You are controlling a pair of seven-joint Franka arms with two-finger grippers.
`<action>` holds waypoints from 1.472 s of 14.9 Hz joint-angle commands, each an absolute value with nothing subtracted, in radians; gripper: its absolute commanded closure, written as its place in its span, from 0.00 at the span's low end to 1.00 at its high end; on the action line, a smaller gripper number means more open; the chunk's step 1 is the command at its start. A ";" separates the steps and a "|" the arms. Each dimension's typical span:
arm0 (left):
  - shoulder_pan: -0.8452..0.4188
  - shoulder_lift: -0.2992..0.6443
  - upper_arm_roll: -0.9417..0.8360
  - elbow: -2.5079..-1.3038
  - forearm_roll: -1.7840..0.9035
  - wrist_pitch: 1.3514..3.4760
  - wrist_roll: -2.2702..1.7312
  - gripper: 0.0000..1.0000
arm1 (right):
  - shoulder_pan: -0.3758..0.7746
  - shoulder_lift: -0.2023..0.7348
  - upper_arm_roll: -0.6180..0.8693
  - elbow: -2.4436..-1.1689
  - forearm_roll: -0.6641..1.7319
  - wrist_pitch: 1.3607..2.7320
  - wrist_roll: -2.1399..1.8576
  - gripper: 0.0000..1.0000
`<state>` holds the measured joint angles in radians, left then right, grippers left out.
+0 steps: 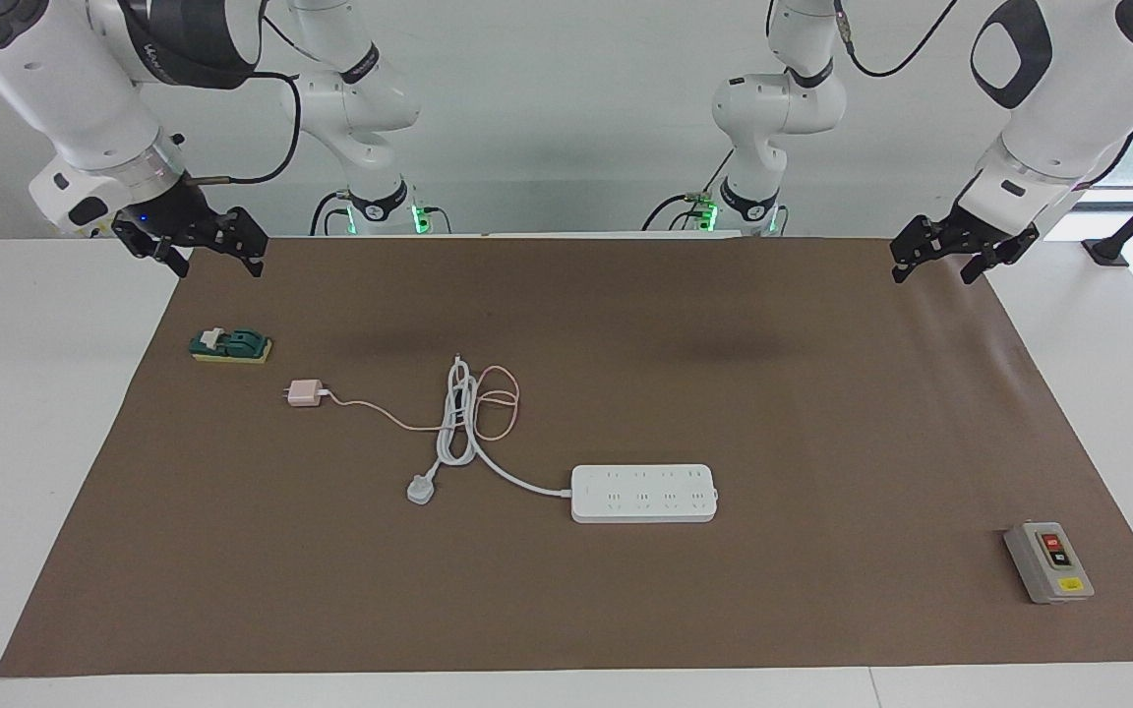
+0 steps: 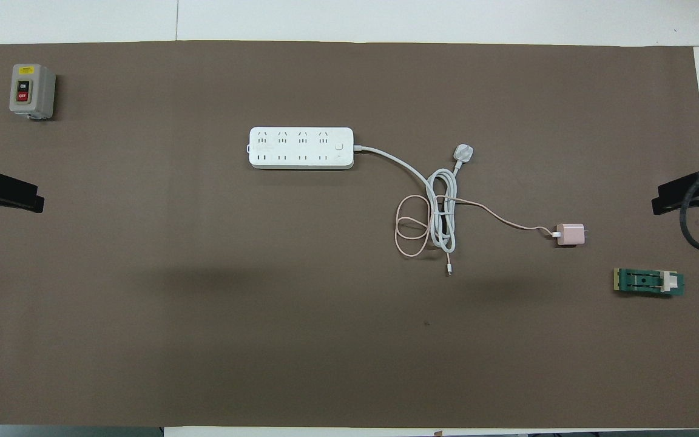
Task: Plug charger into power strip
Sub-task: 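Move the left gripper toward the power strip while the right gripper reaches the charger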
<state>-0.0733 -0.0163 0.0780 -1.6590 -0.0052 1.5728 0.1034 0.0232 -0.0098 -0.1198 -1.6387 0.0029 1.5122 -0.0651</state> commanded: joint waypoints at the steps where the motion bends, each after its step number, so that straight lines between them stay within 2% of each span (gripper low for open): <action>1: -0.075 -0.034 0.083 -1.666 -0.006 1.560 0.112 0.00 | 0.009 -0.011 -0.104 -1.634 0.002 1.506 -0.054 0.00; 10: -0.075 -0.034 0.083 -1.666 -0.006 1.560 0.112 0.00 | 0.009 -0.015 -0.117 -1.652 -0.006 1.520 -0.043 0.00; 13: -0.075 -0.032 0.083 -1.666 -0.006 1.560 0.112 0.00 | -0.020 -0.014 -0.120 -1.660 -0.005 1.621 -0.017 0.00; 19: -0.075 -0.035 0.083 -1.666 -0.006 1.549 0.112 0.00 | -0.006 0.000 -0.110 -1.716 0.081 1.605 0.521 0.00; 22: -0.101 -0.044 0.075 -1.658 -0.003 1.563 0.124 0.00 | -0.023 0.066 -0.113 -1.752 0.190 1.601 0.750 0.00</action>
<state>-0.0754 -0.0214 0.0715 -1.6577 -0.0052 1.5717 0.1116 -0.0047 0.0232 -0.1137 -1.7271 0.1260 1.5968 0.6281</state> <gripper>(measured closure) 0.000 0.000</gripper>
